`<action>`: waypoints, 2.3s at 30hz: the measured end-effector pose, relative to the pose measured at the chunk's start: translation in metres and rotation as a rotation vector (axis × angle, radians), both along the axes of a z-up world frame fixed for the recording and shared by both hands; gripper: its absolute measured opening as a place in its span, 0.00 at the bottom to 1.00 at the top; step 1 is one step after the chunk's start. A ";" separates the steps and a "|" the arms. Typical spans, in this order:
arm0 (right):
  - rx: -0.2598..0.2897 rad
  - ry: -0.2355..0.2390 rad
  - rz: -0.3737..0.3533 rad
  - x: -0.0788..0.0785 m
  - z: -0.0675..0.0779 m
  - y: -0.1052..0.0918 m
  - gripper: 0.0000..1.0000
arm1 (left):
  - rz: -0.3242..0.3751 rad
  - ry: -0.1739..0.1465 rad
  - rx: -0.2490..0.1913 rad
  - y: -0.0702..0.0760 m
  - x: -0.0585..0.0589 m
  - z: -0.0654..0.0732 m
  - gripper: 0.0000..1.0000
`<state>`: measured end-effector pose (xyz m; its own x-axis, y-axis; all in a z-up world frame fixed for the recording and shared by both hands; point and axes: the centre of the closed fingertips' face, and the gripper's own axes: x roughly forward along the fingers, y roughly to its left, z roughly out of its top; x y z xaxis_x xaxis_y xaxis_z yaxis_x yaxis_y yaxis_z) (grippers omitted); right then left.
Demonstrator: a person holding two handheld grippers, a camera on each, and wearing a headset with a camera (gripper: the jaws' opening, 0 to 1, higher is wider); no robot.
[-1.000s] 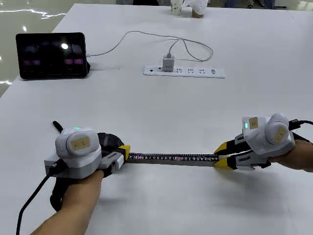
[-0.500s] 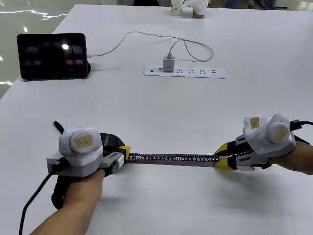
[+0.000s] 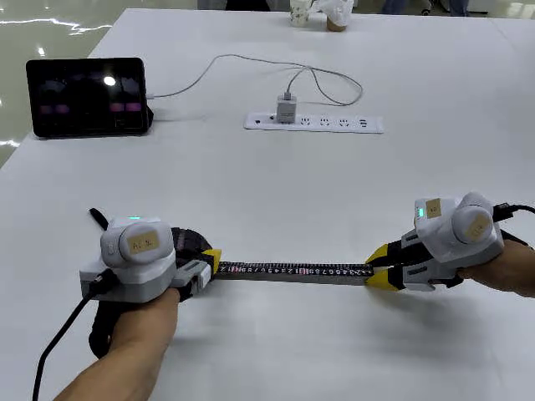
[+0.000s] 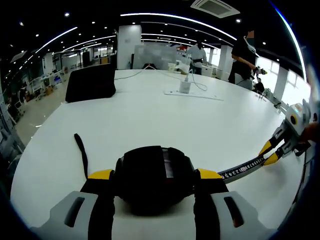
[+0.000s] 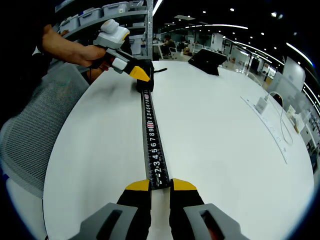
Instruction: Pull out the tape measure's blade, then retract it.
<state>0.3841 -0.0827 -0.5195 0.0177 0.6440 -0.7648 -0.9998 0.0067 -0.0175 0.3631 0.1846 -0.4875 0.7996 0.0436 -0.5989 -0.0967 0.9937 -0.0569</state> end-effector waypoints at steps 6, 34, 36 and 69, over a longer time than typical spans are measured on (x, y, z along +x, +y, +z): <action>-0.003 0.000 0.002 0.000 0.000 0.000 0.10 | -0.001 0.009 0.003 0.000 0.001 0.000 0.58; -0.005 0.004 0.004 0.000 0.000 0.001 0.09 | -0.010 0.014 -0.005 0.003 -0.002 -0.001 0.55; -0.004 0.004 0.004 -0.001 0.000 0.001 0.09 | -0.009 0.015 -0.006 0.003 -0.001 -0.001 0.55; 0.009 0.006 0.025 -0.001 0.000 0.022 0.10 | -0.010 0.013 -0.033 0.001 -0.002 0.000 0.55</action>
